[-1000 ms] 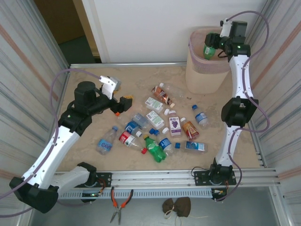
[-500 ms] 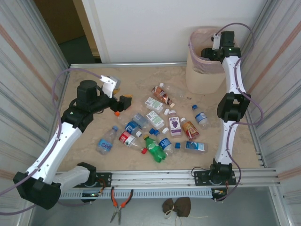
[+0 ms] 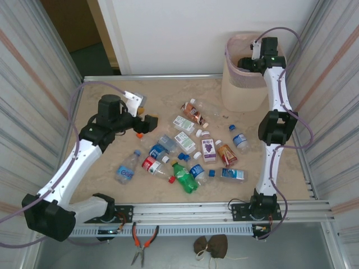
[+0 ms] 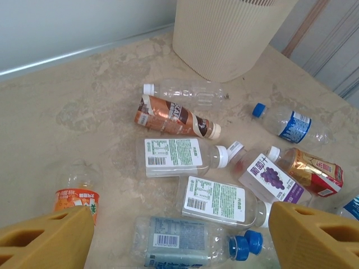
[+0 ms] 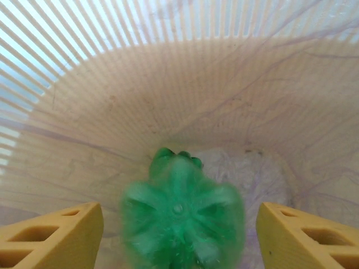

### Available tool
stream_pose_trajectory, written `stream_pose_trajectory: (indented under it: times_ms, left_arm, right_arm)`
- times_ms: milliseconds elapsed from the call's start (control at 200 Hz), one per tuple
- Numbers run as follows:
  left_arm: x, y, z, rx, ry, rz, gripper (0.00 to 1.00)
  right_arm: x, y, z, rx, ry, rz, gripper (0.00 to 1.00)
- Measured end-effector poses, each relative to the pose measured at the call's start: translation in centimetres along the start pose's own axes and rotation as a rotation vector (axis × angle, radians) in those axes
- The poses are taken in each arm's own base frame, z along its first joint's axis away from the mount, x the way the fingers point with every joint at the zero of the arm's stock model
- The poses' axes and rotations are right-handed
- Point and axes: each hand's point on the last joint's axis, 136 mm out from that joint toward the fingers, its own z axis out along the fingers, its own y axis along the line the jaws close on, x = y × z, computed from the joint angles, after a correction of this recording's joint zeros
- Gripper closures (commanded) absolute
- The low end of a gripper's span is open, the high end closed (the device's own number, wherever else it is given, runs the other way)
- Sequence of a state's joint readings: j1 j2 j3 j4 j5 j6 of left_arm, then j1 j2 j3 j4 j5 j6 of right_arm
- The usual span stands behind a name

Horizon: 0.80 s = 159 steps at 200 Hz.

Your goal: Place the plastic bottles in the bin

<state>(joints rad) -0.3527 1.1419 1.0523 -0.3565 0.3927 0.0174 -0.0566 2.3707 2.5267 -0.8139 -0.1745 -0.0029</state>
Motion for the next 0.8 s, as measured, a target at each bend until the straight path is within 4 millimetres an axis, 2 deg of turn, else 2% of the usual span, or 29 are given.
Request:
stream_pose_trajectory:
  times_ms: [125, 210, 326, 476, 541, 666, 797]
  left_arm:
    - [1.1, 0.3, 0.8, 0.003, 0.046, -0.020, 0.20]
    - [2.0, 0.8, 1.2, -0.004, 0.081, -0.039, 0.21]
    - [3.5, 1.4, 2.0, -0.012, 0.139, -0.067, 0.24]
    - [5.6, 1.6, 2.6, -0.011, 0.225, -0.110, 0.25]
    - [6.6, 1.6, 2.4, -0.020, 0.264, -0.136, 0.25]
    - [8.2, 2.4, 1.6, -0.092, 0.315, -0.190, 0.17]
    - [11.1, 3.4, -0.2, -0.208, 0.352, -0.290, 0.14]
  right_arm:
    - [-0.3, 0.1, -0.5, 0.002, -0.006, -0.004, 0.26]
    - [-1.0, 0.3, -1.7, 0.003, -0.025, -0.010, 0.26]
    - [-2.6, 0.7, -4.1, 0.003, -0.071, -0.018, 0.25]
    - [-4.8, 1.8, -8.4, -0.008, -0.143, -0.033, 0.25]
    - [-5.5, 2.2, -10.1, -0.010, -0.167, -0.038, 0.25]
    - [-6.5, 2.7, -13.0, -0.012, -0.208, -0.045, 0.24]
    - [-6.6, 3.3, -15.7, -0.016, -0.228, -0.050, 0.24]
